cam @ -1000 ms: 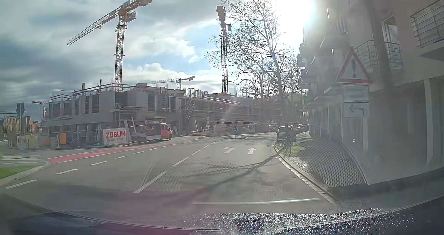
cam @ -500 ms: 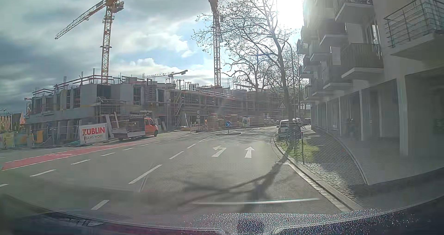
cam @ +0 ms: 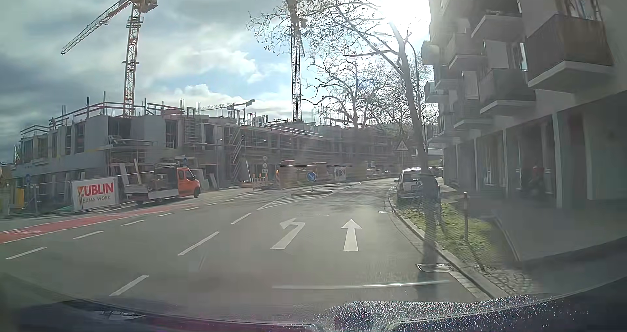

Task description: Follow the waypoints while adhering to traffic rules and regulations

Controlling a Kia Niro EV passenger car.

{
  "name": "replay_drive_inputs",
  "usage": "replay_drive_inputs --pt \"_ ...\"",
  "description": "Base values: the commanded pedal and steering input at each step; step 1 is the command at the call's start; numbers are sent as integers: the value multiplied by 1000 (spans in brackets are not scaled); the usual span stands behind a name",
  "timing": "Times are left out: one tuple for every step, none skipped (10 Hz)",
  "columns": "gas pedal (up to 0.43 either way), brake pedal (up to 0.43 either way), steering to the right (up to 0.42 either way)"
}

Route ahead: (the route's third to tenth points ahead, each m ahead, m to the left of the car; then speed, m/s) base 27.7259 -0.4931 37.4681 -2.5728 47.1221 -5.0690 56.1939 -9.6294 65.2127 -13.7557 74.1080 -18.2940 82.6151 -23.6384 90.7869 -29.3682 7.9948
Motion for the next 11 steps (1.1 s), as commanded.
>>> replay_drive_inputs --pt "0 0 25" --pt "0 0 24" --pt "0 0 24" --pt "0 0 24" --pt "0 0 24" --pt "0 0 24" --pt "0 0 24" --pt "0 0 25" --pt "0 0 25" --pt "8 0 25" --pt "8 0 25"
